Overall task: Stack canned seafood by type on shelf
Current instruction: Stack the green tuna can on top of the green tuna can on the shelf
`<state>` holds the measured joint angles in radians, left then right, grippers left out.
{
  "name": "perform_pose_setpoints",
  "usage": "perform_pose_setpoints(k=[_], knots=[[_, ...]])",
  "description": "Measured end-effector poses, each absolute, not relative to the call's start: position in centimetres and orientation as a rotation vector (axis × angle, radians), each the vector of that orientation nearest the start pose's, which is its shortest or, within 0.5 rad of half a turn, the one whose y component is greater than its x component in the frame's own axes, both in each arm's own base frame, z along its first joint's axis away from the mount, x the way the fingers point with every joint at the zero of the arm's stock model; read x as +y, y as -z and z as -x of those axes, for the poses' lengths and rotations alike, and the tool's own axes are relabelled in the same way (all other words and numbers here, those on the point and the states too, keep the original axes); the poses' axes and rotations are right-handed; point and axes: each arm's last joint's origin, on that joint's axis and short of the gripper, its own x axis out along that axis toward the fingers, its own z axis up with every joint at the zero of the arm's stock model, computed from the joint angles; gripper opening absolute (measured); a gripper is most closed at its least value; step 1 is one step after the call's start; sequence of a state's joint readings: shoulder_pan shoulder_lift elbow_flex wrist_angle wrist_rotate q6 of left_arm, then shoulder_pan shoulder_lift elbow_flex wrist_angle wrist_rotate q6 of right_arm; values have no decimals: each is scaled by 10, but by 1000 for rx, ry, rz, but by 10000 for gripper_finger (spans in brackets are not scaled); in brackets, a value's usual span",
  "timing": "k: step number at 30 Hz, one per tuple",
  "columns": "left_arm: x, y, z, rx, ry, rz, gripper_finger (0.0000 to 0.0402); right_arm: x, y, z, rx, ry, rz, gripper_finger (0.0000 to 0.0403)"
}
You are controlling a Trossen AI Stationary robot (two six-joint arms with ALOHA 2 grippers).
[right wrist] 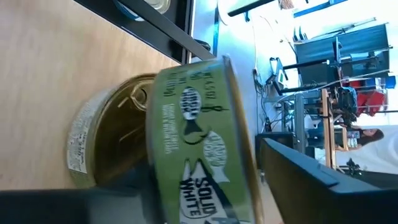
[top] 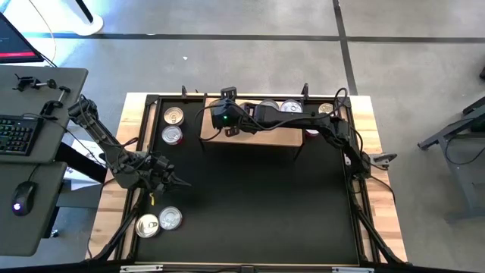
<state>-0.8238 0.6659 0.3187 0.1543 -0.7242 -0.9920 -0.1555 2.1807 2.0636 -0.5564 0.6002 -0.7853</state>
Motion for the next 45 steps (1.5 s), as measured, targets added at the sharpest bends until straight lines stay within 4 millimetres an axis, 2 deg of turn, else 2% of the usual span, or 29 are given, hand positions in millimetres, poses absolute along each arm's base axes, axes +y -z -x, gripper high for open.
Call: perform_pose_setpoints(k=[6, 24, 36, 45], knots=[[-98, -222, -116, 180, 33, 855, 0, -88, -294, -485, 949, 481, 892, 264], [-99, -222, -116, 187, 44, 855, 0, -56, -295, -488, 940, 485, 942, 267], [-99, -222, -116, 198, 63, 847, 0, -61, -295, -488, 925, 514, 866, 267], [-99, -222, -116, 197, 62, 847, 0, -59, -291, -486, 921, 466, 776, 267]])
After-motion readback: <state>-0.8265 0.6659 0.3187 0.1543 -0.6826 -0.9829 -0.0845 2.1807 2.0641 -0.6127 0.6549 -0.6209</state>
